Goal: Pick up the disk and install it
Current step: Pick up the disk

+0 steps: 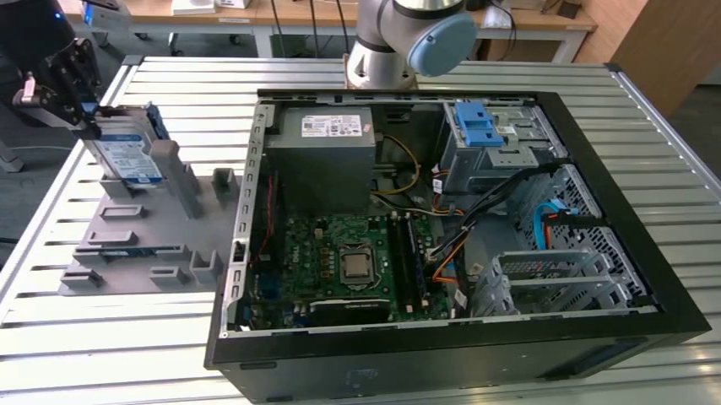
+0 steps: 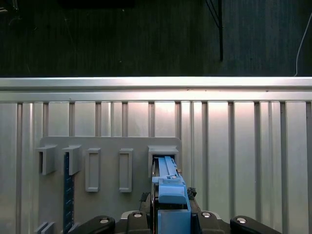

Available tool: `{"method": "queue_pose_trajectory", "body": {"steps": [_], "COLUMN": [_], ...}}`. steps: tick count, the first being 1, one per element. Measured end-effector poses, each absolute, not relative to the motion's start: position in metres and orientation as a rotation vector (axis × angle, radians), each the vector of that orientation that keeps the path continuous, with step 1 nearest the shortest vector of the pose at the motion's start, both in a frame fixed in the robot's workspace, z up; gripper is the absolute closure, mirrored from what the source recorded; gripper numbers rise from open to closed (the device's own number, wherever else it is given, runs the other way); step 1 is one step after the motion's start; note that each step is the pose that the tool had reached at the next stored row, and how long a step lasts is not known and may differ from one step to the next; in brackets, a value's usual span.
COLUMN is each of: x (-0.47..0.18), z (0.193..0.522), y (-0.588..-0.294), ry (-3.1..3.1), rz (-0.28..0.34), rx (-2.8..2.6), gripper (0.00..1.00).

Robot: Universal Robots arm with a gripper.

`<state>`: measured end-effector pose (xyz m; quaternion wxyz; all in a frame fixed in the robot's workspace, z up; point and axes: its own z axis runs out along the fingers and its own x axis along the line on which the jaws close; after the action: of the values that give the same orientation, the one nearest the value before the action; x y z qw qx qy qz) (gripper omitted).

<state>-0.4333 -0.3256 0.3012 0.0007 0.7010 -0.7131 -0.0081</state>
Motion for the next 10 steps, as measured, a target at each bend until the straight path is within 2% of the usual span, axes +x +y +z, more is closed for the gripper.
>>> {"method": "queue_pose_trajectory", "body": {"steps": [10], "x": [-0.4333], "z": [0.3038], "y": [-0.3256], "ry": [-2.239], "rz": [-0.025], "rx": [2.201], "gripper": [0.64]}}
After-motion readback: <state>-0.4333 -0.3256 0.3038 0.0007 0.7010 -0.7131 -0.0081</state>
